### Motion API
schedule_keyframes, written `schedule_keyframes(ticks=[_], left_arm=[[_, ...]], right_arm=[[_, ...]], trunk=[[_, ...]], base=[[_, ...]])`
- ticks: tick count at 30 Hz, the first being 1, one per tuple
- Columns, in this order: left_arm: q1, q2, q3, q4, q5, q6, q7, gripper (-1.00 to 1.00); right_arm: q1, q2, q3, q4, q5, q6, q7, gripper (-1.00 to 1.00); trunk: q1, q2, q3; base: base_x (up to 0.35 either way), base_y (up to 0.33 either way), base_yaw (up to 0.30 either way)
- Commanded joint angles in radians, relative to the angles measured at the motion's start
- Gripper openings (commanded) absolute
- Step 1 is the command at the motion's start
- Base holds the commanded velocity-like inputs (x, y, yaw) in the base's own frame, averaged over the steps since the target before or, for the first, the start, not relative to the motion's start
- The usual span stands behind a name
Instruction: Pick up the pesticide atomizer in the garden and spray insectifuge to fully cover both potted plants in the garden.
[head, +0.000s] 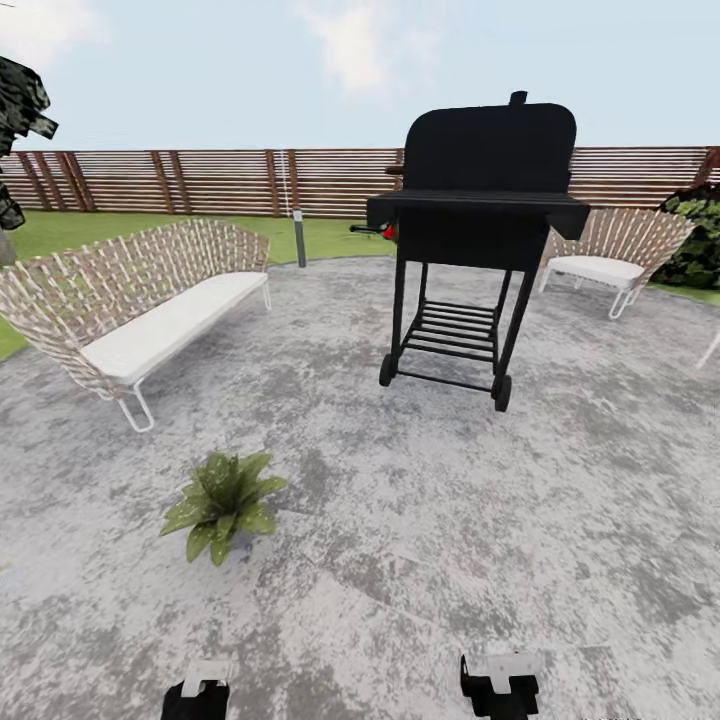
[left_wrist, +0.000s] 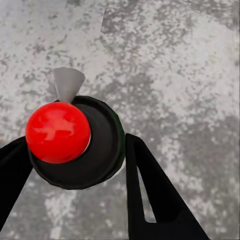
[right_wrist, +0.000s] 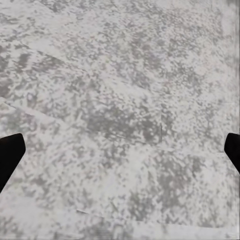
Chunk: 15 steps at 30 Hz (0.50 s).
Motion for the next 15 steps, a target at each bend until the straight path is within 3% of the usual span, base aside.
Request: schedule_keyframes(ticks=[1, 15], left_arm=[[0.0, 0.0, 0.009, 0.0, -0.007, -0.003, -0.005, -1.0], [0.0, 0.0, 0.009, 0.0, -0.008, -0.003, -0.005, -1.0]], right_arm=[[-0.001, 0.001, -0.008, 0.001, 0.011, -0.002, -0.004, 1.0], [-0.001, 0.001, -0.008, 0.001, 0.01, -0.002, -0.004, 1.0]], trunk=[[0.0, 0.0, -0.001], [0.0, 0.0, -0.001]], base=[[0.188, -0.229, -0.3], [0.188, -0.229, -0.297]])
